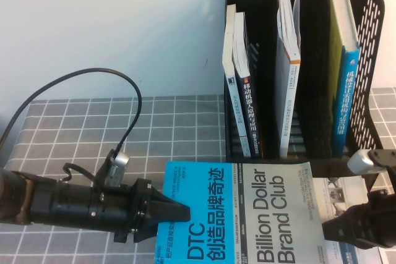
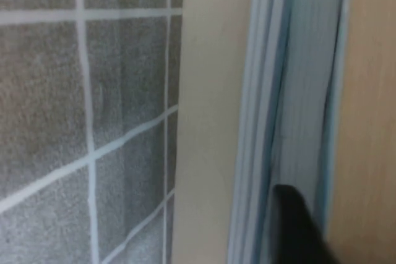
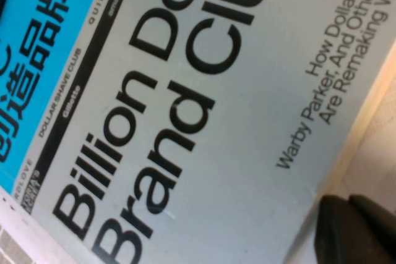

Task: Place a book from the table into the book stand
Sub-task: Pick up the book with your left arm, then place the book on the book shelf

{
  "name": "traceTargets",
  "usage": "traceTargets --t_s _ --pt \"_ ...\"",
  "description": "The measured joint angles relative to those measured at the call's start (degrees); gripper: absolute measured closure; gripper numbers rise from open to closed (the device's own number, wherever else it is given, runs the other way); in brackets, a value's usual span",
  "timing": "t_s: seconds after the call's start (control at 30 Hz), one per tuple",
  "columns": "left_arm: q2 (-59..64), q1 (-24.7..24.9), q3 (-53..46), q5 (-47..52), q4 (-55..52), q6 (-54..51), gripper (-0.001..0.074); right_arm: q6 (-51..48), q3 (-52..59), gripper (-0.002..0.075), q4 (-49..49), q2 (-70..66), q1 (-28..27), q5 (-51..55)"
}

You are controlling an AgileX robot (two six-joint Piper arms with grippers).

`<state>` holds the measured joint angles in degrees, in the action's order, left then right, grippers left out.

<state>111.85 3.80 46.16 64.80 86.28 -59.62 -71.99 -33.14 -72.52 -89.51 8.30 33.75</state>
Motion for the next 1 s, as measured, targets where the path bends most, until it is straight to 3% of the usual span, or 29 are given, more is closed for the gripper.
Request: traceTargets --t_s 0.1,0.37,0.63,0.8,1.0 --pt "0.0 0.0 0.0 0.8 0.0 -1.12 0.0551 -0.1 0.0 0.0729 0.0 0.0 0.0 0.0" --pt "-1.39 -2.28 0.0 1.29 -1.16 -2.19 0.0549 -1.47 0.0 0.0729 3.74 1.71 0.0 0.79" --pt "-13.64 -5.74 0.45 -0.27 -4.89 2.29 0.0552 1.46 0.0 0.0729 7.32 17.01 -3.8 1.79" --pt "-21.68 -3.48 3.3 -0.82 -7.26 6.94 0.0552 1.76 0.0 0.0729 7.71 26.84 -4.61 1.83" --pt "-28.63 2.74 8.13 -2.92 -9.6 14.06 0.0552 4.11 0.0 0.0729 10.72 38.01 -4.61 0.46"
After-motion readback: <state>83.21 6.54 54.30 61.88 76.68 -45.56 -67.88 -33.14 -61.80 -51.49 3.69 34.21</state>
